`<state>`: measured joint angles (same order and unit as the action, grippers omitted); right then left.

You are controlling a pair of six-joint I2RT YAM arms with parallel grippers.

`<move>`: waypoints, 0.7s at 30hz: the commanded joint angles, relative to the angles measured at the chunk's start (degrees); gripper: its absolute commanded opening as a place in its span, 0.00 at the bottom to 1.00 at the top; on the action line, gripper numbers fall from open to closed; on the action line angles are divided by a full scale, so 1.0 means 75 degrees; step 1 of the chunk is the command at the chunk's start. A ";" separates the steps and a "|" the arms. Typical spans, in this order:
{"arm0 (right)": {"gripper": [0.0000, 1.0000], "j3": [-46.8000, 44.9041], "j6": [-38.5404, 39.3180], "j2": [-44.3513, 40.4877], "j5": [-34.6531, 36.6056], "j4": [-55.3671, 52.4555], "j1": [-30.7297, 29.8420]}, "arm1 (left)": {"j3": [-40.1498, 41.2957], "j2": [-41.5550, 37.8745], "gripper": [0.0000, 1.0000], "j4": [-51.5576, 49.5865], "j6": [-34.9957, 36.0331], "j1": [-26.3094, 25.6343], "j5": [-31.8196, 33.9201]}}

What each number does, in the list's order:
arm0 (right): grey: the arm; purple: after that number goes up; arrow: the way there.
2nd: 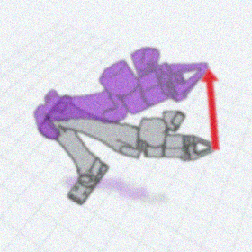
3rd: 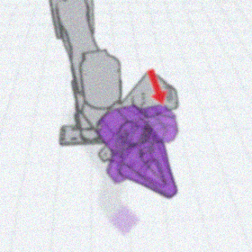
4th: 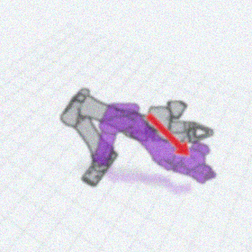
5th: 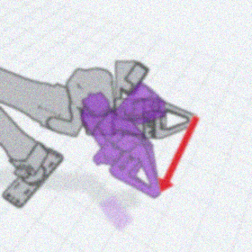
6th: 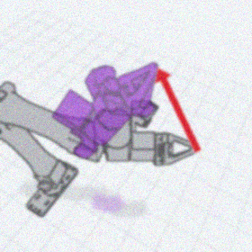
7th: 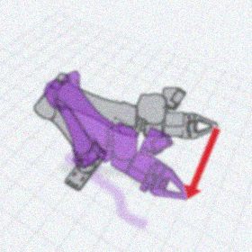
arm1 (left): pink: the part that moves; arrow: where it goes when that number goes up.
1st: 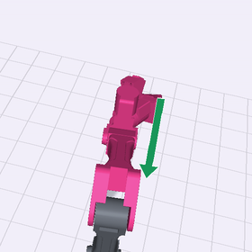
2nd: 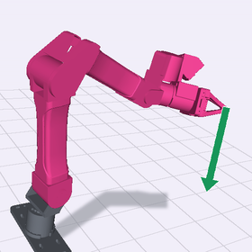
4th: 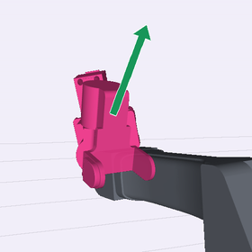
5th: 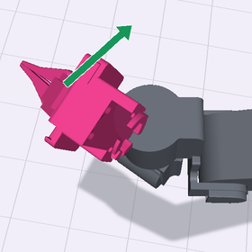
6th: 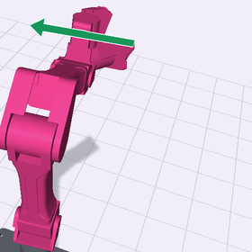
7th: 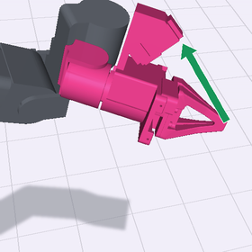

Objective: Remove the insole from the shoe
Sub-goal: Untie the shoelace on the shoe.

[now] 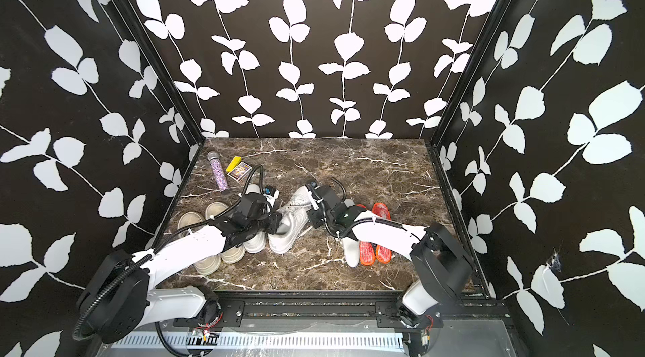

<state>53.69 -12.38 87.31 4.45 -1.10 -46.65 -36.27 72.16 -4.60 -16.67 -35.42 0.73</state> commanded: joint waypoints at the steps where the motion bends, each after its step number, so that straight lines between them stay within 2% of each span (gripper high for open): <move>1: 0.00 -0.0181 -0.0402 -0.0304 0.0307 0.0135 0.0302 | 0.0049 -0.0282 0.00 -0.0122 0.0031 0.0012 0.0134; 21: 0.00 -0.1065 -0.1607 -0.2338 0.0388 0.0085 0.2184 | 0.0125 -0.0378 0.00 -0.0160 0.0007 0.0013 0.0166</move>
<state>46.11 -22.35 71.48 6.74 -1.58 -31.24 -35.94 71.20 -5.67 -16.67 -35.42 1.21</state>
